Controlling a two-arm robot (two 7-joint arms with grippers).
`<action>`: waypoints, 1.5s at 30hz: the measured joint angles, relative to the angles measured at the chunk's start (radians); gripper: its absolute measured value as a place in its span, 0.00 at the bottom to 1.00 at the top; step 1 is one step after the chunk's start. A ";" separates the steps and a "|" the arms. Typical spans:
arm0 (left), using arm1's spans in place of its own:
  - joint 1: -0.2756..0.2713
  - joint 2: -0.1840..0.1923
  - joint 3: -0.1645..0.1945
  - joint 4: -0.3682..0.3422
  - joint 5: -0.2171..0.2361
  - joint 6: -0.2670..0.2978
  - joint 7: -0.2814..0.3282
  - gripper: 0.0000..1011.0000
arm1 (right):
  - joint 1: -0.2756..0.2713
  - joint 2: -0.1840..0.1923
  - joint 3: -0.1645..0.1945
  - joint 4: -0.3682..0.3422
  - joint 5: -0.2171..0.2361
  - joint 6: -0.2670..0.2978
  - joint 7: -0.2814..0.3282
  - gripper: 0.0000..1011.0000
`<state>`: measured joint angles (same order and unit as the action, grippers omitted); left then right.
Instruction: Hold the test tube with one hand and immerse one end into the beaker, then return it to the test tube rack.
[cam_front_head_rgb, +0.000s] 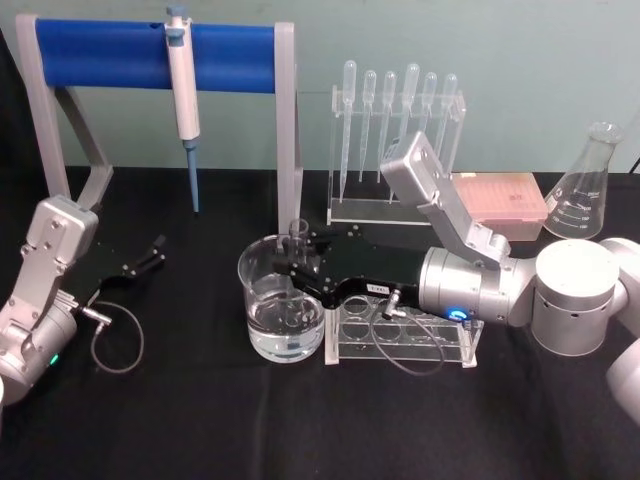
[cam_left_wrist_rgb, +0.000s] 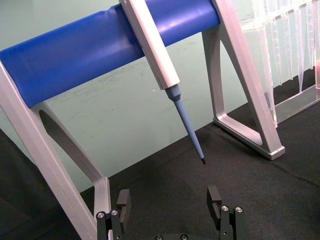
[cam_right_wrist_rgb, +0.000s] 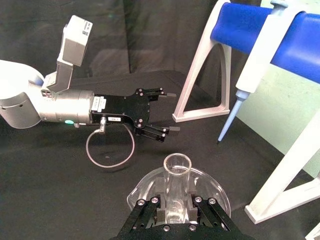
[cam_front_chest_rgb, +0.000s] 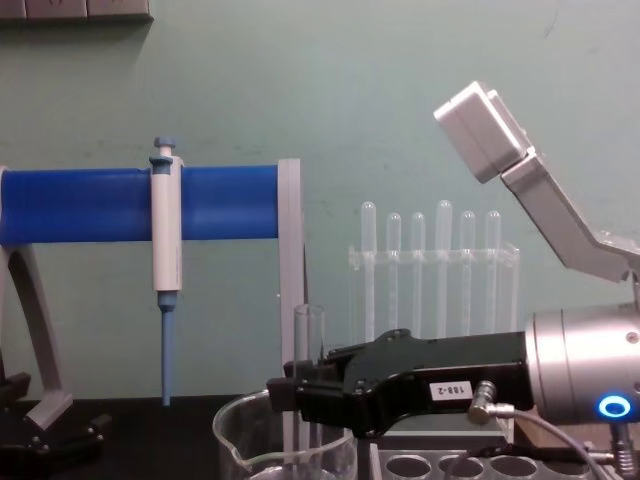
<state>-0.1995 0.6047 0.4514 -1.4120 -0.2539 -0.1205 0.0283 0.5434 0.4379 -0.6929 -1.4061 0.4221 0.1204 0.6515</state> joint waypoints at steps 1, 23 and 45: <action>0.000 0.000 0.000 0.000 0.000 0.000 0.000 0.99 | 0.000 -0.001 0.000 0.001 -0.001 0.001 0.000 0.22; 0.000 0.000 0.000 0.000 0.000 0.000 0.000 0.99 | -0.001 -0.003 0.001 0.005 -0.005 0.004 0.002 0.22; 0.000 0.000 0.000 0.000 0.000 0.000 0.000 0.99 | -0.001 -0.003 0.001 0.004 -0.004 0.004 0.002 0.22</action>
<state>-0.1996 0.6047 0.4514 -1.4120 -0.2538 -0.1205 0.0283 0.5427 0.4350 -0.6921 -1.4022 0.4182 0.1239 0.6534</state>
